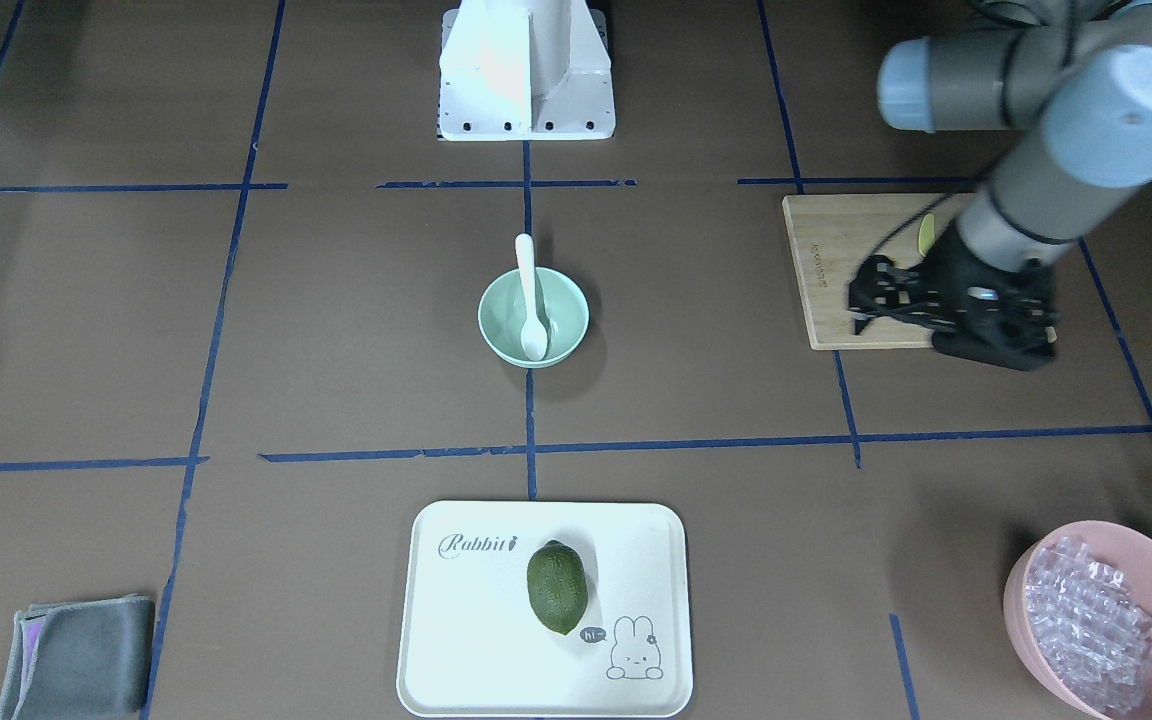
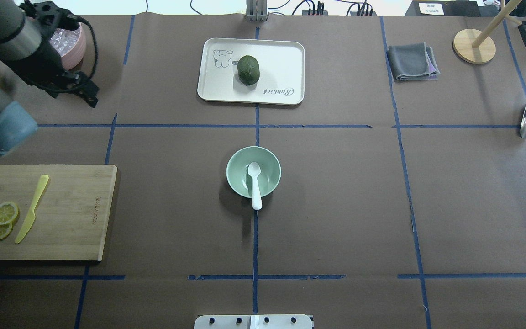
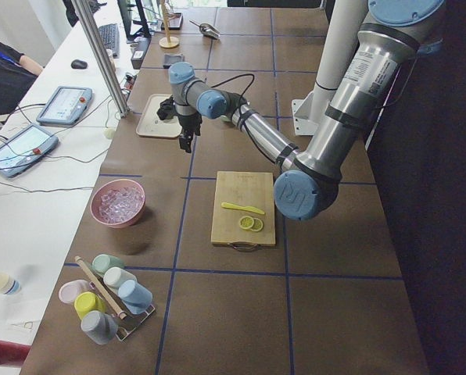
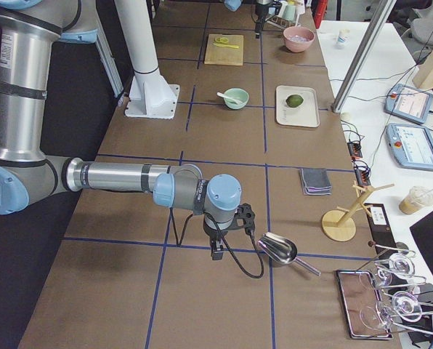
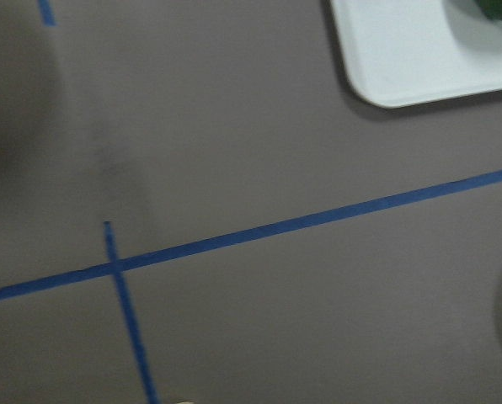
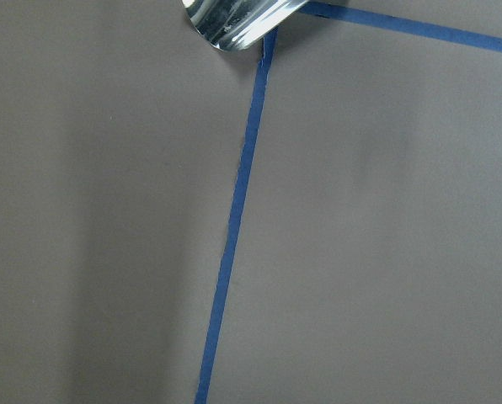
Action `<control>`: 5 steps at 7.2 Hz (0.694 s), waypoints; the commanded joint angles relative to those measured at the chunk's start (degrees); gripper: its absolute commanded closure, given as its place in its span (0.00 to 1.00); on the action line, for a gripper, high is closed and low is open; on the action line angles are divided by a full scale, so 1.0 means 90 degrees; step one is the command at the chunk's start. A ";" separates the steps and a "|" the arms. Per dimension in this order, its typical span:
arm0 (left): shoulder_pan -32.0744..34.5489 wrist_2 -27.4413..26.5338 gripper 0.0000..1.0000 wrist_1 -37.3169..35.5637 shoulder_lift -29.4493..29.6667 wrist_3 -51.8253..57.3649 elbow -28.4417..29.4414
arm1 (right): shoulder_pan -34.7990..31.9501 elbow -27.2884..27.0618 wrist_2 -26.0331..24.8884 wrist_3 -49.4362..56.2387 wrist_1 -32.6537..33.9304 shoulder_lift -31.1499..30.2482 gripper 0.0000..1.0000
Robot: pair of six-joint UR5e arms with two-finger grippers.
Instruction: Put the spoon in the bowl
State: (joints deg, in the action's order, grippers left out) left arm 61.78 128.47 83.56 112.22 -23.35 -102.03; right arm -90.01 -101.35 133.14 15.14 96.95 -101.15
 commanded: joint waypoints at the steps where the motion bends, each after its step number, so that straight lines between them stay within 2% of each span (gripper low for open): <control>1: 0.1128 0.0420 0.00 -0.0007 -0.1174 0.1523 -0.0069 | -0.0029 0.0001 0.0002 0.0027 -0.0001 -0.0001 0.00; 3: 0.2241 0.0764 0.00 -0.0007 -0.2026 0.2735 -0.0011 | -0.0029 0.0011 0.0002 -0.0002 0.0009 -0.0021 0.00; 5: 0.2831 0.0774 0.00 0.0041 -0.2603 0.2896 0.0126 | -0.0058 0.0030 0.0002 -0.0002 0.0009 -0.0021 0.00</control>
State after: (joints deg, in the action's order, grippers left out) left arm 84.01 135.16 83.70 92.33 1.09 -101.60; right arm -90.34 -101.14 133.12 15.15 97.02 -101.31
